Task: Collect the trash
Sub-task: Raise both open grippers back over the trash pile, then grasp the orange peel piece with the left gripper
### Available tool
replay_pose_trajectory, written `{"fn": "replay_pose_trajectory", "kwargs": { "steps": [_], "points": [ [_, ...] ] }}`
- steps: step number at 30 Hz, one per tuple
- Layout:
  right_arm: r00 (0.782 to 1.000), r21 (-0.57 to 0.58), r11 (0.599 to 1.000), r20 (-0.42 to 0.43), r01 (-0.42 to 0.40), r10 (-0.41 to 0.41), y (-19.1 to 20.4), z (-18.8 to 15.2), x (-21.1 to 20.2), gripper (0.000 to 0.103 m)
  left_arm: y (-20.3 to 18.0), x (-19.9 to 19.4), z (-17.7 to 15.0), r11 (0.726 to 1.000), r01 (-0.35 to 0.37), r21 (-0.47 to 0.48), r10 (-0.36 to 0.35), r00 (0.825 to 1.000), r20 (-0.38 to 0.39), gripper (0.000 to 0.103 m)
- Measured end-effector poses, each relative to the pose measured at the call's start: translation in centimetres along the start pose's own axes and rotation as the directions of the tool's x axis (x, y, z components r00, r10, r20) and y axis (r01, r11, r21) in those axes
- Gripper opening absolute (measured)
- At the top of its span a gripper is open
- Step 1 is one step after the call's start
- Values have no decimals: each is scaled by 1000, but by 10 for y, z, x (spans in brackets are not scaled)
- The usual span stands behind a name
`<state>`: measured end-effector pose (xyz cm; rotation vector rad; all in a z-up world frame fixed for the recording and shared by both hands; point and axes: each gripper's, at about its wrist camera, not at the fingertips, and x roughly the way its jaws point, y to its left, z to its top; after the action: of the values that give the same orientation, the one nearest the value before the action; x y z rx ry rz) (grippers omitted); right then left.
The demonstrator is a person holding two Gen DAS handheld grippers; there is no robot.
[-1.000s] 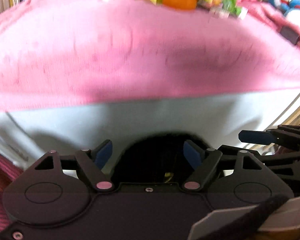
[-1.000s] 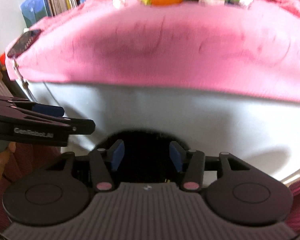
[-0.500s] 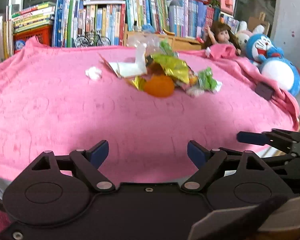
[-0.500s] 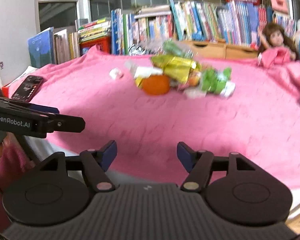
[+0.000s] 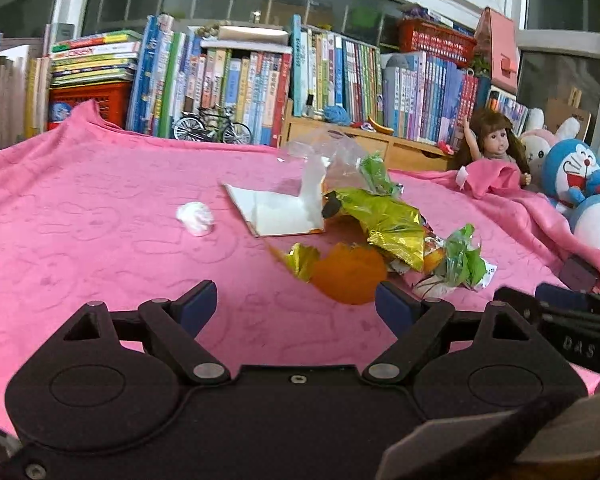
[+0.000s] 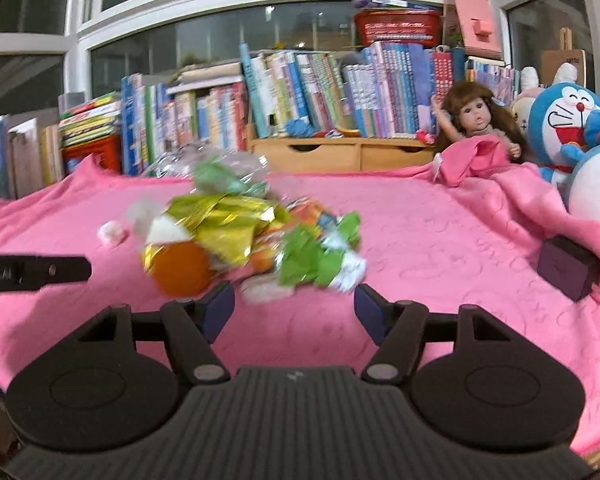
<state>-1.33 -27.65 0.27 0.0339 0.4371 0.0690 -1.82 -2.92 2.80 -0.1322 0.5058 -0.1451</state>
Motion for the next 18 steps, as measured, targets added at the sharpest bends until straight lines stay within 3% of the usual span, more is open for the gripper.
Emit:
{"fn": "replay_pose_trajectory", "kwargs": {
  "steps": [5, 18],
  "points": [
    [1000, -11, 1000, -11, 26, -27, -12, 11, 30, 78, -13, 38, 5, 999, -20, 34, 21, 999, -25, 86],
    [994, 10, 999, -105, -33, 34, -29, 16, 86, 88, -34, 101, 6, 997, -10, 79, 16, 997, -79, 90]
  ]
}}
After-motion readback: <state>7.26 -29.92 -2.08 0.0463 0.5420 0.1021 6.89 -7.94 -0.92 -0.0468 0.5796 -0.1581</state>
